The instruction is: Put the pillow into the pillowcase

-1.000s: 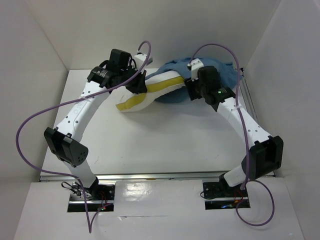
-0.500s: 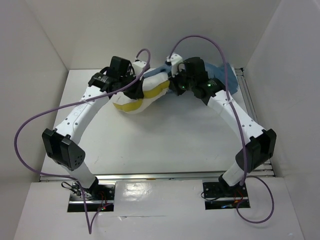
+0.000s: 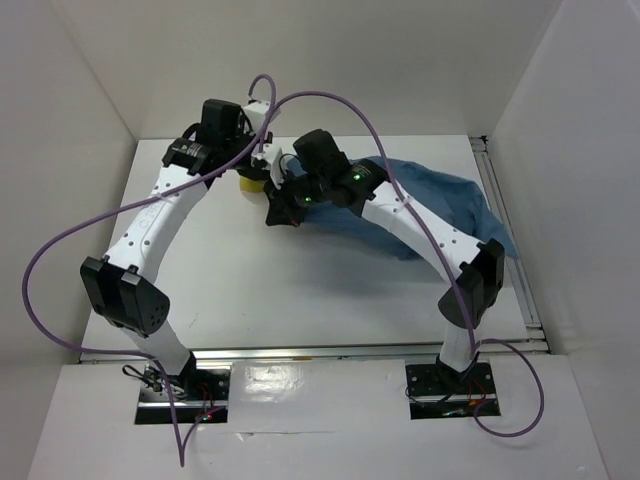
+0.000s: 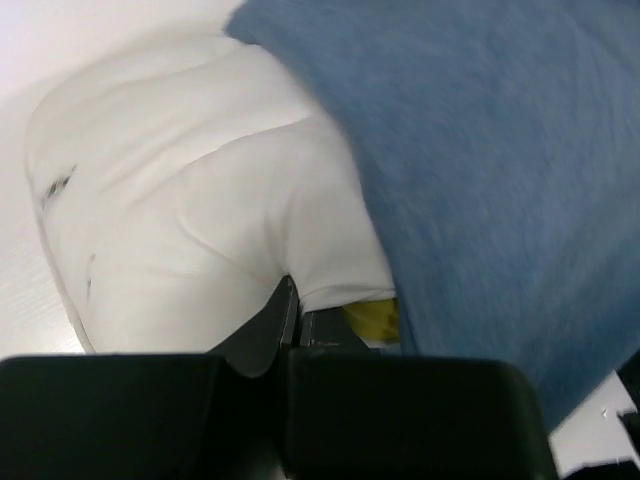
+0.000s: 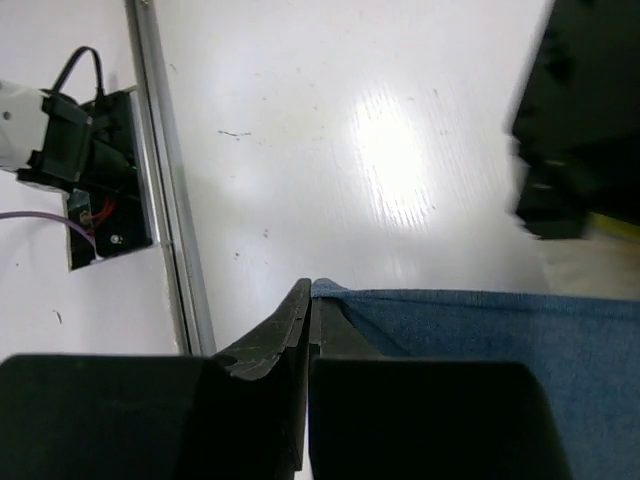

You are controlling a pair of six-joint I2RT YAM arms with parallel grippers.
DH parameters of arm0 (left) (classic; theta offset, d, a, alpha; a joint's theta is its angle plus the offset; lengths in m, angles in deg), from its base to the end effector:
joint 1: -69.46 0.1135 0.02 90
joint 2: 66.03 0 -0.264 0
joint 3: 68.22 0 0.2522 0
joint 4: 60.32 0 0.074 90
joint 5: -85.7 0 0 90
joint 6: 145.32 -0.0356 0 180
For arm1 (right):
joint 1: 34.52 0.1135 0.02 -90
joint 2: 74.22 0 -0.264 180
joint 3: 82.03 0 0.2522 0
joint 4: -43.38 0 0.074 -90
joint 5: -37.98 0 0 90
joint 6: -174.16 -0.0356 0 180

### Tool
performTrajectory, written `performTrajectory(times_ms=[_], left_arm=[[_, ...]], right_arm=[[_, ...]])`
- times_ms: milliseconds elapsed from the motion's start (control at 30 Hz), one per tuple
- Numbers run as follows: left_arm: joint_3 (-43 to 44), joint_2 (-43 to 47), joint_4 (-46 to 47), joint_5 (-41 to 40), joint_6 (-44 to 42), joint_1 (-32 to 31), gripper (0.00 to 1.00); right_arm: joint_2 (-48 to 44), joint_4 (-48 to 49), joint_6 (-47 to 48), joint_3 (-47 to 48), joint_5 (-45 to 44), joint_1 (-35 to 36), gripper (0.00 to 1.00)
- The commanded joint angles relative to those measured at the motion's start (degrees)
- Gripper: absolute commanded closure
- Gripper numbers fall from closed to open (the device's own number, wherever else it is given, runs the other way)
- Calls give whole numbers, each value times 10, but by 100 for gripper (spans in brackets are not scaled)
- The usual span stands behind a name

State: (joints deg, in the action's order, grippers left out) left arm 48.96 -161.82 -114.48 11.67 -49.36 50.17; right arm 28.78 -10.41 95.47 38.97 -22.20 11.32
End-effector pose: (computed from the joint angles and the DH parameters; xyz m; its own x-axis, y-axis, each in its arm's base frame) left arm 0.3483 -0.1323 0.4096 -0.5638 0.0916 -0.8208 0.4800 0.8451 -0.2354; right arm 0.2690 0.3024 0.3873 -0.2223 -0.4732 -0.8524 -0.9658 0.2266 0.1261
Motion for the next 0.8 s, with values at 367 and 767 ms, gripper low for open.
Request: performTrajectory(times_ms=[367,767], left_arm=[[-181,107,107,41,-27,19,100],[-418,295,2,51,-249,-53,51]], right_arm=[[-75,49,-30,29,-110,-19,16],[-99,76,-82,-32,-100,-205,11]])
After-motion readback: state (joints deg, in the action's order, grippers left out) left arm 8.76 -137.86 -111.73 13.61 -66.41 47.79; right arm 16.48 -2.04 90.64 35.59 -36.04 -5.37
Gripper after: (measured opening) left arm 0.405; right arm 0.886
